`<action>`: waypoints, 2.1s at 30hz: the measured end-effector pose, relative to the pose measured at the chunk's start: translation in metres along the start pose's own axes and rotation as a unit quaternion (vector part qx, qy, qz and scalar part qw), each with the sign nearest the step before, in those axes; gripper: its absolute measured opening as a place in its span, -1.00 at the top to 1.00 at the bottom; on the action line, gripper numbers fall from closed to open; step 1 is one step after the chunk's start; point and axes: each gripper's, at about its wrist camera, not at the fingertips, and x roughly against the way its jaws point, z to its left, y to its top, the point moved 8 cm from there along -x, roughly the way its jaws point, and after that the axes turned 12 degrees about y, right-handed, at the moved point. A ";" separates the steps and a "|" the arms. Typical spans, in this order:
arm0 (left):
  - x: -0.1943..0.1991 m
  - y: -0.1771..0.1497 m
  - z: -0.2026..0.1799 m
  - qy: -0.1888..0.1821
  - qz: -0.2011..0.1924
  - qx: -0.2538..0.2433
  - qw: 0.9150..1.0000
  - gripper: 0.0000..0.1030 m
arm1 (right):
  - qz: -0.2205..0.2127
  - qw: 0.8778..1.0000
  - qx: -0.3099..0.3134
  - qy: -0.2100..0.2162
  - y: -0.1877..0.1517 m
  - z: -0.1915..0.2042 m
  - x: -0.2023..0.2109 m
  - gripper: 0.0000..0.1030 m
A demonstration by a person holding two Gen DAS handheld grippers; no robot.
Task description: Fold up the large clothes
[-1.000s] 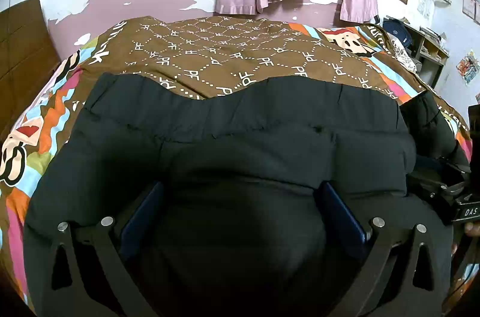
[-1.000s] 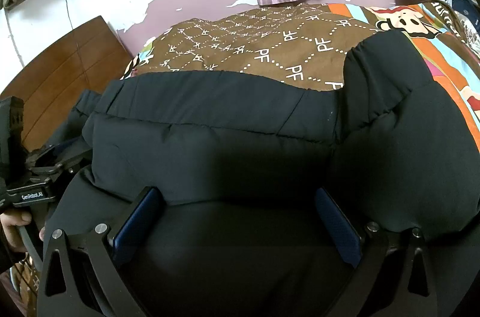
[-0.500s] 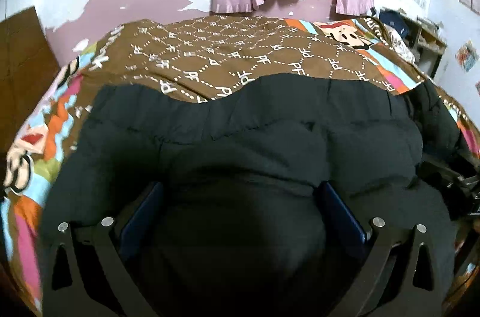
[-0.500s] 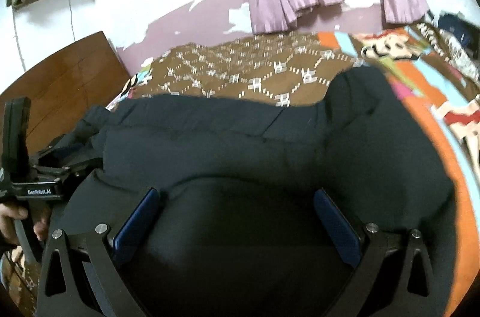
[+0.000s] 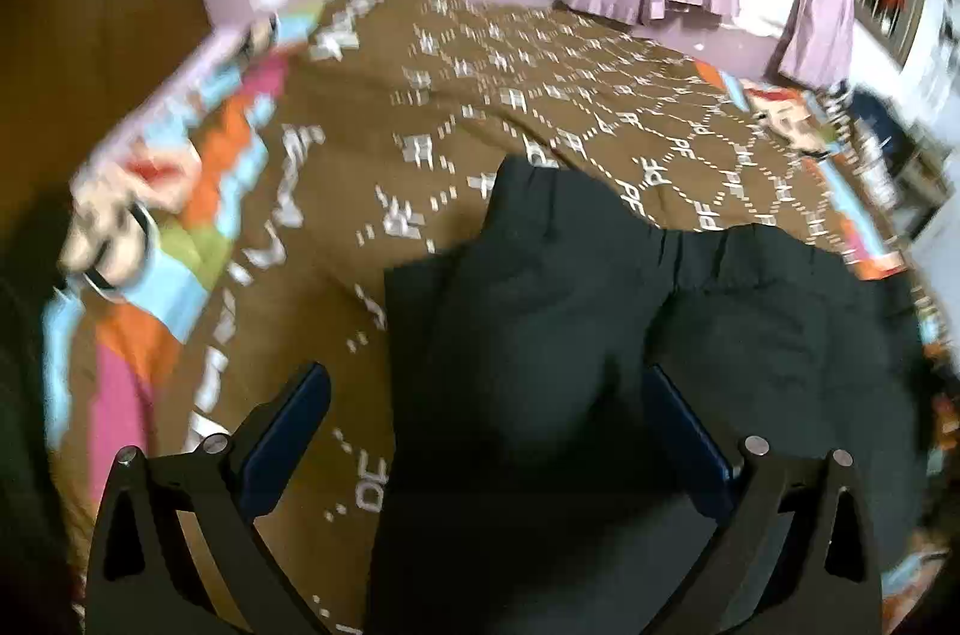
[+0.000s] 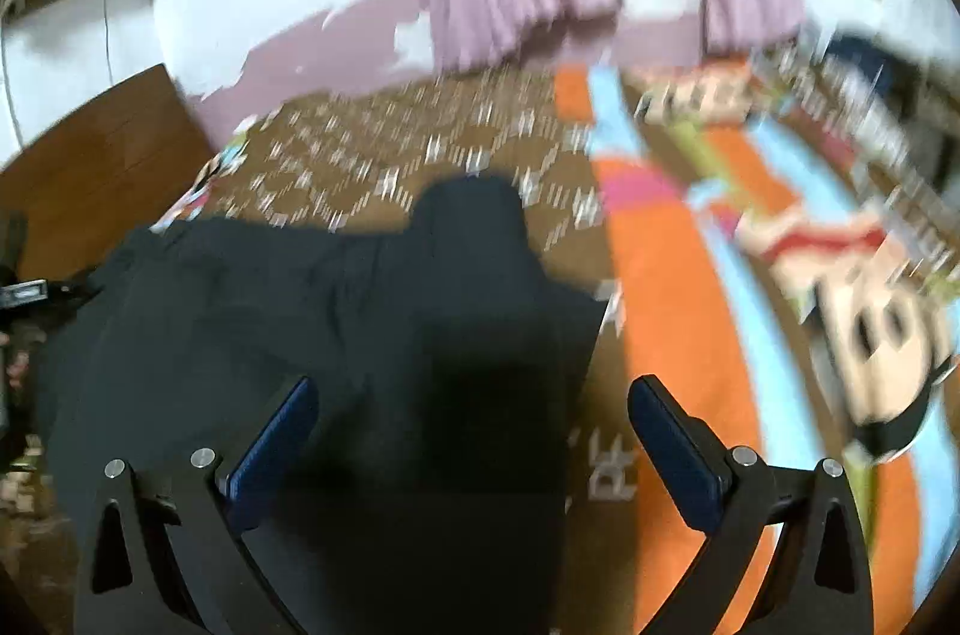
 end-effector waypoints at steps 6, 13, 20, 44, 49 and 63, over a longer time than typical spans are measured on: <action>-0.021 -0.018 0.009 -0.103 0.048 0.027 0.993 -0.98 | 0.082 0.992 -0.082 0.040 -0.035 -0.025 -0.037 -1.00; -0.027 -0.024 0.000 -0.181 0.082 0.040 0.979 -0.95 | 0.080 0.989 -0.106 0.065 -0.038 -0.026 -0.036 -1.00; -0.010 -0.025 -0.008 -0.170 0.060 0.008 0.984 -0.79 | 0.089 0.985 -0.112 0.093 -0.041 -0.003 -0.031 -0.28; 0.136 0.028 0.035 -0.131 -0.176 0.056 0.974 0.85 | -0.040 0.995 0.041 0.077 0.066 0.175 0.017 0.74; 0.107 0.026 0.050 -0.116 -0.124 0.063 0.983 0.85 | -0.020 0.997 0.040 0.064 0.063 0.175 0.000 0.74; -0.026 -0.009 0.065 -0.108 0.062 0.080 0.989 -0.23 | 0.034 0.998 -0.040 0.047 0.006 0.104 -0.035 0.66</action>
